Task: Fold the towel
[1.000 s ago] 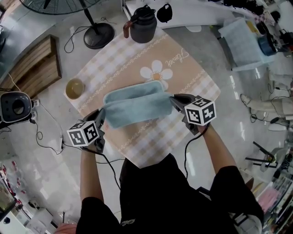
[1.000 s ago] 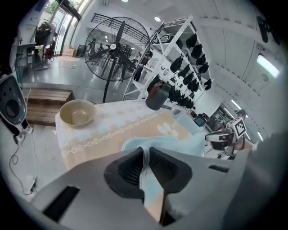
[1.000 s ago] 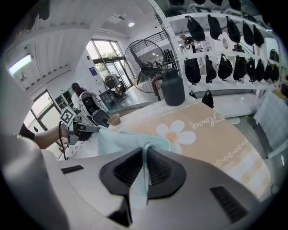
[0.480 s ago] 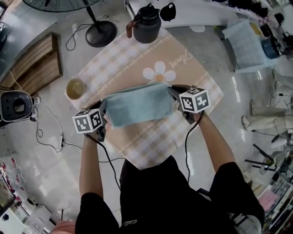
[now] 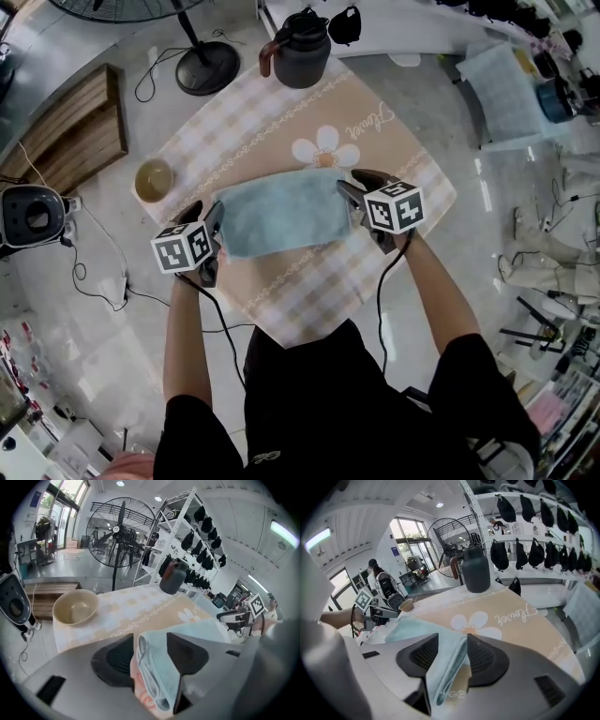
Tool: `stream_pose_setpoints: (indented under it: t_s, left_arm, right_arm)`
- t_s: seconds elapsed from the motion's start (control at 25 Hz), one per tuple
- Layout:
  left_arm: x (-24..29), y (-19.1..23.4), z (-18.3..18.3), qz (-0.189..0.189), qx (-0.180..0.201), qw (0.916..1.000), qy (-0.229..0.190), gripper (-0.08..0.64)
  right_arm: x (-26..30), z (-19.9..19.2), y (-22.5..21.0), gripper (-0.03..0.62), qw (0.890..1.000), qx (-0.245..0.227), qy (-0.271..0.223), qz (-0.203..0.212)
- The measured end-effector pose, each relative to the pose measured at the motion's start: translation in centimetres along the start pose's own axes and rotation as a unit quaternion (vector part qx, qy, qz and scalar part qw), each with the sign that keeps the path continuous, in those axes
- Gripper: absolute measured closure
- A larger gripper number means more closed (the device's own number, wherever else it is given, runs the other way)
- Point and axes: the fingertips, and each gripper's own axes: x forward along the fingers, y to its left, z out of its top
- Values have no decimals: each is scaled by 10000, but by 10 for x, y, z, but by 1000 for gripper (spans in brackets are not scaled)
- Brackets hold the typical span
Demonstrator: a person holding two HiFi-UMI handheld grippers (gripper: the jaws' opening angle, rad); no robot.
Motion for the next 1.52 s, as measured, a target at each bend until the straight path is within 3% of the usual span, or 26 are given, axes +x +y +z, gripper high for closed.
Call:
stream_pose_setpoints:
  t_s: [0.12,0.56,0.84,1.04,1.52]
  left_arm:
    - [-13,1,-2,17,-141,9998,-171,341]
    - [-68,-44,-52,-366,-400,9972,-522,341]
    - [-93,-101,-87,-769,-226,9955,-509,341]
    - [-91,-130,-99,-636,-30,9965,-540,341]
    - [-30,-204,-113,251,-64,9989,-379,341]
  right_arm:
    - [-5,0,5,400,9999,-116,-92,-65]
    - [-29,-5,73,394,9951,-947,-189,190]
    - [-47,-1,106,390,9897,-1394,7,339]
    - [-48,1,100,386,9807,-1862,161,575]
    - [-22,-8,54,385,9422,-2727,703,1817]
